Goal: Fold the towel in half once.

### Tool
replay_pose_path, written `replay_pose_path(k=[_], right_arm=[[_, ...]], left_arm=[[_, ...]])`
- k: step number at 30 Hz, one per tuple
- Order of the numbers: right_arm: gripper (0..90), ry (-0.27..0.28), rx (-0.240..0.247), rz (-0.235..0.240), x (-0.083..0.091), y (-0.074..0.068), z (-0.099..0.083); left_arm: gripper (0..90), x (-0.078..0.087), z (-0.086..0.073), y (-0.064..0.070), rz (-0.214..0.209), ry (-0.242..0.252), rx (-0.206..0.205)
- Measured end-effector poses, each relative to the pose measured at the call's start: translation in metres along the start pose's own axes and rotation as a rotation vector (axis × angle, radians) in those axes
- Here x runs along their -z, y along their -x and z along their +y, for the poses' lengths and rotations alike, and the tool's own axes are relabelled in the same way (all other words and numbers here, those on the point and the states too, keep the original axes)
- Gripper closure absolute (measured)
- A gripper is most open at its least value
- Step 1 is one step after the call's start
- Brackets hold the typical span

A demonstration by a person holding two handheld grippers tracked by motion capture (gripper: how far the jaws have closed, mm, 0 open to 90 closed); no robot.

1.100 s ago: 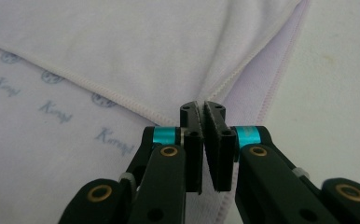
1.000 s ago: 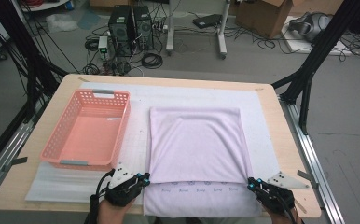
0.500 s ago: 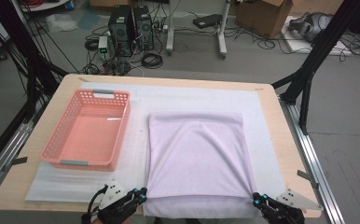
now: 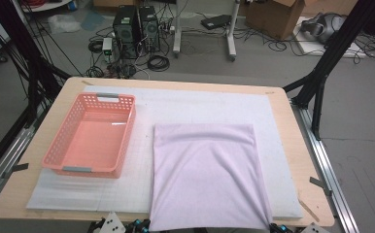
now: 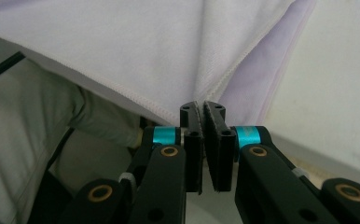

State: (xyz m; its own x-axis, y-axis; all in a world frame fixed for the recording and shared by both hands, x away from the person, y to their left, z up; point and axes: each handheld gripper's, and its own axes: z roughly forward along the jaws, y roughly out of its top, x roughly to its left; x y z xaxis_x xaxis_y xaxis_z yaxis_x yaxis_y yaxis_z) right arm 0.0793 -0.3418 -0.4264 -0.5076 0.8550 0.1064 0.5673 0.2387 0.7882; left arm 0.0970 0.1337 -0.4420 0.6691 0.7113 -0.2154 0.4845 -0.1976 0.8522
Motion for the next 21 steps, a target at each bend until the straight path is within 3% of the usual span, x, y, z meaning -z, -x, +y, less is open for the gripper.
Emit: replay_pose_path(k=[2,6,8,9,11,15,21], right_arm=[[86.0,-0.016,0.011,0.003,0.004,-0.003,-0.004],[84.7,-0.047,0.022,0.003,0.003,-0.005,-0.007],[70.2,-0.051,0.002,-0.014,-0.002,-0.003,-0.007],[66.6,-0.046,-0.012,-0.021,-0.003,-0.002,-0.007],[63.4,-0.031,-0.018,-0.029,-0.004,0.001,-0.007],[61.9,0.007,-0.023,-0.056,-0.004,0.004,-0.002],[61.9,0.038,-0.002,-0.082,-0.014,0.009,0.008]], left_arm=[[87.8,0.002,-0.003,0.002,-0.008,-0.014,-0.011],[85.6,-0.001,-0.005,-0.001,-0.03,-0.037,0.003],[63.7,-0.005,-0.004,-0.006,-0.011,-0.027,0.018],[57.1,-0.006,-0.003,-0.008,-0.007,-0.026,0.02],[54.5,-0.008,0.003,-0.014,0.009,-0.006,0.017],[54.3,-0.013,0.014,-0.024,0.029,0.023,0.011],[61.7,-0.032,0.031,-0.04,0.048,0.026,0.008]])
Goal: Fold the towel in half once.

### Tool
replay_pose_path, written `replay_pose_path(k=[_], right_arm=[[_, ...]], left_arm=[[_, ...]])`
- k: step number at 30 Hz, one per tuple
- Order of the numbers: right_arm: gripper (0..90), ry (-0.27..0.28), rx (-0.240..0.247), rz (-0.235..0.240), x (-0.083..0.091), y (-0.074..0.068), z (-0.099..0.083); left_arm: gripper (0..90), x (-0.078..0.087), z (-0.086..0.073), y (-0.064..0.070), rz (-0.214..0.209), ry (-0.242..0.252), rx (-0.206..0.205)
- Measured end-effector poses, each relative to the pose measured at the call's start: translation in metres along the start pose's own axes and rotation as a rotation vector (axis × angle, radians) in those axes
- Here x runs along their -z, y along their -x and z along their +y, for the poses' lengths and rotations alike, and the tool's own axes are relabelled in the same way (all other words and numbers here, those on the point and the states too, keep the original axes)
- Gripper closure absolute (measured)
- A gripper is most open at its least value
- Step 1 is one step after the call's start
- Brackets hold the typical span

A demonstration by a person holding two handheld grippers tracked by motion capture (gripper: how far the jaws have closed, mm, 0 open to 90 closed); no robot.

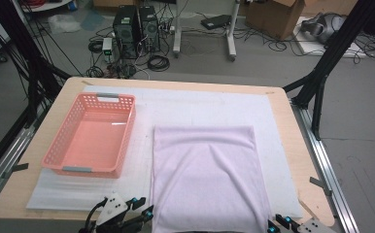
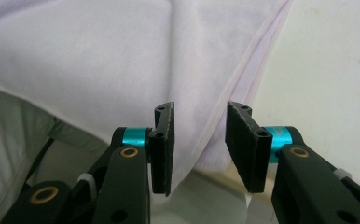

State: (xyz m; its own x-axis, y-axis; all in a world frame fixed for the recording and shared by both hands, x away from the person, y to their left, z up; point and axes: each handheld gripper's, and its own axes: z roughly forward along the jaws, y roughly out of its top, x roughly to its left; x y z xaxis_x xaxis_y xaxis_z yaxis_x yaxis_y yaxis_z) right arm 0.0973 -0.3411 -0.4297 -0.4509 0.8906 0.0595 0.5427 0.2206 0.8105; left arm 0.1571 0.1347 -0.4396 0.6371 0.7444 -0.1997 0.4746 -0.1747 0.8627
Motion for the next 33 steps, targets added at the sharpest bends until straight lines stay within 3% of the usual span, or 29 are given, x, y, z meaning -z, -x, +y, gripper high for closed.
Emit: replay_pose_path(k=[9,16,21,23,25,27,29,31,33], right_arm=[[61.7,0.009,0.006,-0.012,-0.021,0.014,0.015],[61.7,0.004,-0.002,-0.018,-0.037,0.03,0.026],[61.8,0.001,-0.004,-0.017,-0.049,0.039,0.036],[61.9,0.002,-0.001,-0.016,-0.054,0.042,0.039],[61.9,0.001,-0.003,-0.014,-0.058,0.044,0.042],[61.9,0.0,0.002,-0.013,-0.063,0.047,0.045],[61.9,0.002,0.004,-0.015,-0.066,0.049,0.047],[61.8,0.001,-0.006,-0.016,-0.07,0.051,0.05],[61.6,0.006,-0.009,-0.024,-0.074,0.054,0.052]], left_arm=[[68.7,-0.035,0.024,-0.025,0.058,-0.03,0.011],[67.7,-0.068,0.038,-0.043,0.098,-0.072,0.015],[61.5,-0.086,0.044,-0.051,0.121,-0.109,0.008],[65.2,-0.09,0.047,-0.052,0.127,-0.119,-0.025],[79.3,-0.093,0.048,-0.051,0.139,-0.128,-0.054],[85.8,-0.093,0.051,-0.049,0.181,-0.128,-0.083],[86.2,-0.091,0.053,-0.052,0.229,-0.118,-0.079],[86.2,-0.086,0.054,-0.06,0.23,-0.112,-0.029],[85.1,-0.084,0.051,-0.062,0.226,-0.113,-0.022]])
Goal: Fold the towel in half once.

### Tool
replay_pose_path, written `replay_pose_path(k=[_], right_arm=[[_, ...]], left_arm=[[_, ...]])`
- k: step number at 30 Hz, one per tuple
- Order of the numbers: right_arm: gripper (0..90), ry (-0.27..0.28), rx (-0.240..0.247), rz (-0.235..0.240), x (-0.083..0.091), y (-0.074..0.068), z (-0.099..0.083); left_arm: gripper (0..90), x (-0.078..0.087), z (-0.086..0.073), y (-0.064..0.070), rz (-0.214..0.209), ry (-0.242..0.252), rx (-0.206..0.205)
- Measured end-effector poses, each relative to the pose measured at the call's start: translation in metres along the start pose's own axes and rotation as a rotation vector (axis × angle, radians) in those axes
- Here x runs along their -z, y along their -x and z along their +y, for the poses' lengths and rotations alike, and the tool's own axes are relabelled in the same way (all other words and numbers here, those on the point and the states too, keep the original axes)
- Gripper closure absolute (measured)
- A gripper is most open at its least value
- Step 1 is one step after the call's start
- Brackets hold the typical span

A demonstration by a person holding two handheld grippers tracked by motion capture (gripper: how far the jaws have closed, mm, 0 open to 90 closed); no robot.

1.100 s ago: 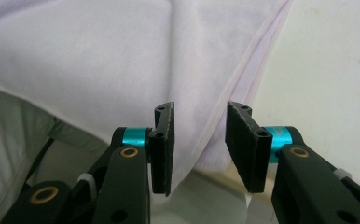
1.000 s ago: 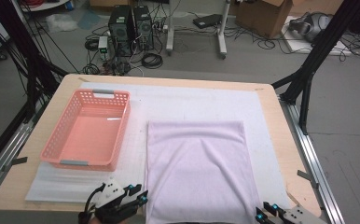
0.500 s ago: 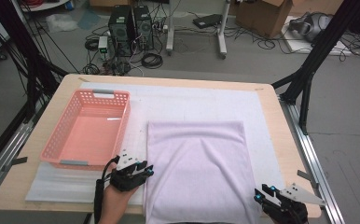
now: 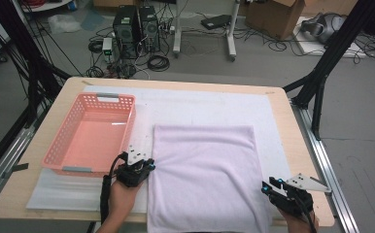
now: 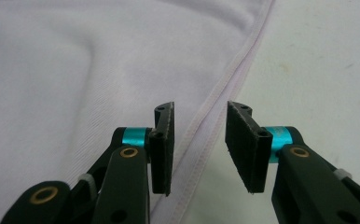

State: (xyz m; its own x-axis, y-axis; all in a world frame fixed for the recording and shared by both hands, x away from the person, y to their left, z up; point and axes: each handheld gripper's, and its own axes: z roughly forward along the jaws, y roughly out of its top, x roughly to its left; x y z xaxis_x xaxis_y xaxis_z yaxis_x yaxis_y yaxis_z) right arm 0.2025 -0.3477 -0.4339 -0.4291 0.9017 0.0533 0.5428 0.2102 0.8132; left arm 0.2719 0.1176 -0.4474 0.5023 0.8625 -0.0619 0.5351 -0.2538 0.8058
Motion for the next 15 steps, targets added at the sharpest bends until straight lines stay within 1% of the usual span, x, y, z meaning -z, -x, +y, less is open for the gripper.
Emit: replay_pose_path(k=[2,3,4,5,7,9,11,12,13,14,15], right_arm=[[61.7,-0.003,-0.01,-0.003,-0.006,0.001,0.002],[62.2,-0.009,-0.01,-0.004,-0.01,0.001,0.004],[63.7,-0.015,-0.006,-0.006,-0.014,0.001,0.005],[64.8,-0.022,-0.001,-0.011,-0.018,0.001,0.007],[67.6,-0.025,-0.009,-0.013,-0.025,0.003,0.012],[70.0,-0.029,-0.023,-0.019,-0.033,0.005,0.016],[71.7,-0.053,-0.032,-0.021,-0.044,0.007,0.019],[76.7,-0.073,-0.031,-0.016,-0.05,0.007,0.02],[81.6,-0.086,-0.013,-0.011,-0.055,0.007,0.021],[85.1,-0.084,0.002,-0.009,-0.056,0.007,0.022],[86.7,-0.096,0.018,-0.028,-0.056,0.007,0.024]], left_arm=[[80.8,-0.002,-0.003,-0.001,0.002,-0.003,0.009],[77.7,-0.003,-0.002,-0.002,0.002,-0.002,0.022],[72.5,-0.002,-0.002,-0.004,-0.001,0.0,0.036],[68.5,-0.002,-0.003,-0.006,-0.007,0.001,0.047],[64.5,-0.001,-0.003,-0.007,-0.023,0.009,0.06],[62.7,-0.001,-0.003,-0.007,-0.031,0.011,0.055],[61.8,-0.001,-0.003,-0.007,-0.042,0.011,0.053],[61.0,-0.001,-0.003,-0.007,-0.047,0.012,0.056],[60.5,-0.001,-0.003,-0.007,-0.05,0.012,0.056],[60.4,-0.001,-0.003,-0.007,-0.053,0.012,0.058],[60.2,-0.002,-0.003,-0.007,-0.054,0.014,0.062]])
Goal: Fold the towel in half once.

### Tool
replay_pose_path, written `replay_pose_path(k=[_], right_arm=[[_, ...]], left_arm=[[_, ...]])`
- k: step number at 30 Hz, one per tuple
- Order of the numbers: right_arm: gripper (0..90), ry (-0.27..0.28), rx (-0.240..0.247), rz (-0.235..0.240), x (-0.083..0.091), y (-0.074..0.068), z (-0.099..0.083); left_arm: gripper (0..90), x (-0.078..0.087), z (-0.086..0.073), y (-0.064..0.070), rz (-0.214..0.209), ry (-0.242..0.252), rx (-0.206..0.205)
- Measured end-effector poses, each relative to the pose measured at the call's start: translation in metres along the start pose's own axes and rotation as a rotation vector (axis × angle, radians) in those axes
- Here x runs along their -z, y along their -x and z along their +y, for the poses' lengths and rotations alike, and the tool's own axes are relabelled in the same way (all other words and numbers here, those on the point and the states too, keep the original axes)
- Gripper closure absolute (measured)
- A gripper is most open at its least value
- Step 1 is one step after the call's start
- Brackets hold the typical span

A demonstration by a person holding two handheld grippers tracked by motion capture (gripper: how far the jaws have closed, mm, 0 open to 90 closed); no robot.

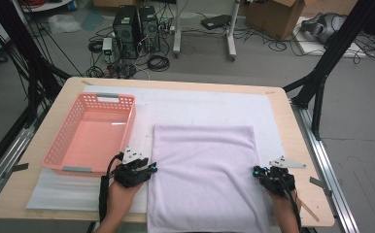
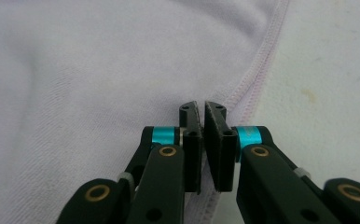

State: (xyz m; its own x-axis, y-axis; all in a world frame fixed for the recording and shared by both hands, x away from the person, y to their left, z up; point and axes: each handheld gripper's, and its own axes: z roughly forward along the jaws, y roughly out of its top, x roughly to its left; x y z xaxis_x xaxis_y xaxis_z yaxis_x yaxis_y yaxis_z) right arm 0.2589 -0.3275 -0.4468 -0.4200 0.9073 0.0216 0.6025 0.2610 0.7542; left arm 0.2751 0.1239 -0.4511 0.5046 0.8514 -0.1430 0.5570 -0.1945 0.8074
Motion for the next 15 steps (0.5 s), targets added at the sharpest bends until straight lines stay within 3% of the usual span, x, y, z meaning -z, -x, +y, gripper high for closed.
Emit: replay_pose_path(k=[1,2,4,6,9,13,15], right_arm=[[87.1,-0.006,0.026,-0.065,0.002,0.0,0.002],[87.1,-0.007,0.034,-0.1,0.004,0.0,0.002],[87.0,-0.009,0.002,-0.118,0.008,0.008,0.0],[84.9,-0.023,-0.01,-0.102,0.007,0.011,-0.004],[73.0,0.022,-0.024,-0.072,0.01,0.013,-0.002],[70.0,0.078,-0.066,-0.045,0.013,0.021,0.007],[69.7,0.081,-0.06,-0.035,0.01,0.025,0.013]], left_arm=[[60.1,0.0,0.0,0.0,-0.003,0.001,0.002],[60.0,0.0,0.0,0.0,-0.003,0.001,0.002],[59.5,-0.001,0.0,0.001,-0.006,0.002,0.001],[58.6,-0.002,0.001,0.002,-0.015,0.0,-0.005],[55.4,-0.006,0.006,0.003,-0.04,0.0,-0.012],[51.9,-0.013,0.015,0.001,-0.042,0.009,0.001],[50.5,-0.019,0.021,-0.002,-0.032,0.002,-0.008]])
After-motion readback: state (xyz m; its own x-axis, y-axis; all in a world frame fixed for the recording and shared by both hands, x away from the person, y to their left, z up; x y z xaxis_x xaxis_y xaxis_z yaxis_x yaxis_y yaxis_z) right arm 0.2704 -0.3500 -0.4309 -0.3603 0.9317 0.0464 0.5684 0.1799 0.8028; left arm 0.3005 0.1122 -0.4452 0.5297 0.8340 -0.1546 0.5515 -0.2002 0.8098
